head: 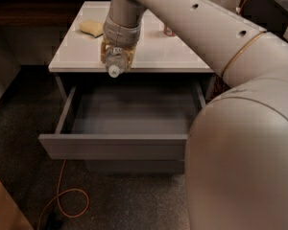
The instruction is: Place blue plastic bottle into top drawer
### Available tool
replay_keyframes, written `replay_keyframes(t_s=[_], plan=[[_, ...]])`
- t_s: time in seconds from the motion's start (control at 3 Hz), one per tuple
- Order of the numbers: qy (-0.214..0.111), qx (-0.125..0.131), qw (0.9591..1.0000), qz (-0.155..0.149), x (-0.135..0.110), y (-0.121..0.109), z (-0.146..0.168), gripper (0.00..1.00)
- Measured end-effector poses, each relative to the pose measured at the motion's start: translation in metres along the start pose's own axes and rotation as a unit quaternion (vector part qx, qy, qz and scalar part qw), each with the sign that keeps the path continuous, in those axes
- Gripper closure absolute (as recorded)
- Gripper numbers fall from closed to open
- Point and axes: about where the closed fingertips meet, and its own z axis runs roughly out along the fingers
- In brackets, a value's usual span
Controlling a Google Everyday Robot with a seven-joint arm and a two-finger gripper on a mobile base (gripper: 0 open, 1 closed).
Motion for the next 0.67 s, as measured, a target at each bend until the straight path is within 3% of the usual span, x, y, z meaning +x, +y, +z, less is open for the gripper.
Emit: replay_keyframes(t_s=[0.33, 0.67], plan=[[0.007, 0.010, 0.9993, -0.035, -0.021, 0.004, -0.016, 1.00], [-0.002, 0.006, 0.9971, -0.076, -0.060, 0.018, -0.029, 1.00]])
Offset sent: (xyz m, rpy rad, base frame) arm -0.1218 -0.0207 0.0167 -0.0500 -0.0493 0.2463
